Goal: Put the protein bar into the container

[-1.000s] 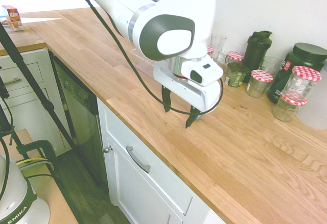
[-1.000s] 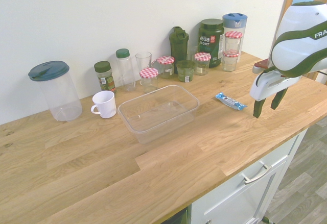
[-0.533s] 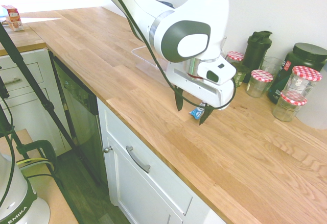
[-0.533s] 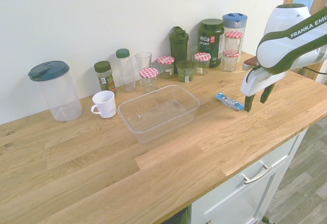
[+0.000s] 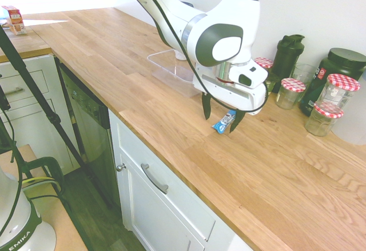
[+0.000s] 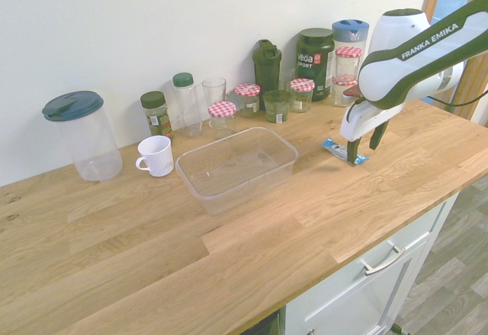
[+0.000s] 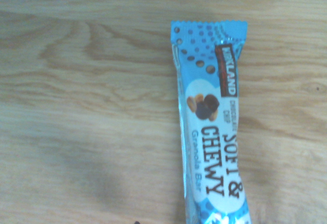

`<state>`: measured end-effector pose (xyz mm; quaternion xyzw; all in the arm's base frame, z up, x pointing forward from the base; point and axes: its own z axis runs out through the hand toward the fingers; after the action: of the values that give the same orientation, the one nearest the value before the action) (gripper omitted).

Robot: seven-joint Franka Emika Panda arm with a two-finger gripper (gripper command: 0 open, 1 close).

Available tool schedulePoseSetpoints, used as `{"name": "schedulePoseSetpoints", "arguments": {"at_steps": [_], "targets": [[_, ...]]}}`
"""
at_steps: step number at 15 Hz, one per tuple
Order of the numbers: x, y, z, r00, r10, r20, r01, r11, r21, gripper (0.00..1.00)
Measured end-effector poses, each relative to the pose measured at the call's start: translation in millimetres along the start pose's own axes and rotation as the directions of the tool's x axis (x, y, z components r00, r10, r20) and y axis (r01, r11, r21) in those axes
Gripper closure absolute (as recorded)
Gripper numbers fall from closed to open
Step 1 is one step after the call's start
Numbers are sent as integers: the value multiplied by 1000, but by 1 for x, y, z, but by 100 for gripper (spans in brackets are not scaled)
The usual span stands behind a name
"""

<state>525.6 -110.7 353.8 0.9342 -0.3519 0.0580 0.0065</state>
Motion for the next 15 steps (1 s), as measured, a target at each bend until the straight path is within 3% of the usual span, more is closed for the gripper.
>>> {"name": "schedulePoseSetpoints", "arguments": {"at_steps": [3,4,15], "targets": [[14,-13,9,1000,-8,3,8,1000,-10,0],[17,-15,12,1000,-8,7,8,1000,-14,100],[20,-31,22,999,-31,14,32,999,-22,100]]}}
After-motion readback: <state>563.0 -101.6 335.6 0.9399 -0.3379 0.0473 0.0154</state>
